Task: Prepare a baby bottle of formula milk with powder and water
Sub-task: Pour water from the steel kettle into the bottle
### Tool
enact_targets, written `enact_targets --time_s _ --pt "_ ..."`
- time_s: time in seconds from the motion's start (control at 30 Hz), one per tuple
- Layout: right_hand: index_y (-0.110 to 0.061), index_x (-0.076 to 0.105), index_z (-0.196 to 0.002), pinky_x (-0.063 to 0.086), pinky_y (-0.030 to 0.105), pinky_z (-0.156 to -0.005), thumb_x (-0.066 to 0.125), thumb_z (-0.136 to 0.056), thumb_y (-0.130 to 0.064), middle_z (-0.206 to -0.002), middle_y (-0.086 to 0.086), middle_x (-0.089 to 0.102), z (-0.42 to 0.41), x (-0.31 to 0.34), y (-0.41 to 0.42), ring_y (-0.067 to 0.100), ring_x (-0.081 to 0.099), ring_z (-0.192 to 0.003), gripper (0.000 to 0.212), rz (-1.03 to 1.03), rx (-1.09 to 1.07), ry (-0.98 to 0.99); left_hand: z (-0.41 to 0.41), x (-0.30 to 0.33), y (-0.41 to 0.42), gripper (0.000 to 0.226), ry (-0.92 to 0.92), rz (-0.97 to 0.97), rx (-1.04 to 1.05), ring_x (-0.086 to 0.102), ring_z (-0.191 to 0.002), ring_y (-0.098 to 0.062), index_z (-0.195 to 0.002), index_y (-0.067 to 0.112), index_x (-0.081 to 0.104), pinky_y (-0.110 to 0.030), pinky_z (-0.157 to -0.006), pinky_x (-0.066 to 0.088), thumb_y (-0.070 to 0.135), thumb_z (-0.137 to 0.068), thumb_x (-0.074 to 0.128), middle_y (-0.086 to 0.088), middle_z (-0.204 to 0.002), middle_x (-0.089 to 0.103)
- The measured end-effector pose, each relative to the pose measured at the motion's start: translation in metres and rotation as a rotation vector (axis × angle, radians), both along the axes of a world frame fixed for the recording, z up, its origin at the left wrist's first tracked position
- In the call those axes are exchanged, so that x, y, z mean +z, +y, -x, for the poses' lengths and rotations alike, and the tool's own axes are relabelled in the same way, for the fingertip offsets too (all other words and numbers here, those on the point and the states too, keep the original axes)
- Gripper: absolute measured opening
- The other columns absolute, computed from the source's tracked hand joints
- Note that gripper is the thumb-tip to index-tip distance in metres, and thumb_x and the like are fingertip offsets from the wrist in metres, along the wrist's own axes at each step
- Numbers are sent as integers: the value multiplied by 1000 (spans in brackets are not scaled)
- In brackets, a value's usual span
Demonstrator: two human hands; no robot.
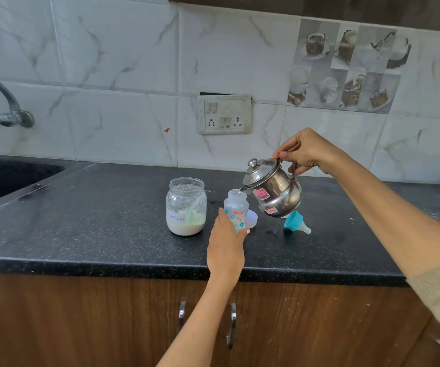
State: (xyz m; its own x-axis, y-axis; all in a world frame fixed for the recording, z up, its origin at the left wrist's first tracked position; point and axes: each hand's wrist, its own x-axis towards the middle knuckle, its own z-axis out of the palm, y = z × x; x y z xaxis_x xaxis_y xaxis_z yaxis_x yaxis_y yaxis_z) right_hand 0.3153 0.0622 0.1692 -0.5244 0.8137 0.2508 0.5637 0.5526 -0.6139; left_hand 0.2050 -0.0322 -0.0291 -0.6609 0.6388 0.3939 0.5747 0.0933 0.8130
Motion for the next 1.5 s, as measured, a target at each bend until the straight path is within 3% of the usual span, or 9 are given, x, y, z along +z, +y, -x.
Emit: enact_targets --time_s 0.33,1.5 --pt "-8 70 -107 56 43 -85 59 -90 -7 -110 14 68 -1 0 -1 32 68 -92 20 -5 -2 0 0 1 0 65 5 9 -2 45 -127 -17 -144 18 27 -32 -99 41 26 -89 62 0 -139 46" --pt "-8 71 -104 57 41 -82 60 -90 -8 -96 10 67 0 1 4 28 66 -85 18 -7 12 -6 -1 1 0 69 -11 27 7 44 -129 -18 -145 19 25 -34 -100 41 28 -88 62 1 -142 44"
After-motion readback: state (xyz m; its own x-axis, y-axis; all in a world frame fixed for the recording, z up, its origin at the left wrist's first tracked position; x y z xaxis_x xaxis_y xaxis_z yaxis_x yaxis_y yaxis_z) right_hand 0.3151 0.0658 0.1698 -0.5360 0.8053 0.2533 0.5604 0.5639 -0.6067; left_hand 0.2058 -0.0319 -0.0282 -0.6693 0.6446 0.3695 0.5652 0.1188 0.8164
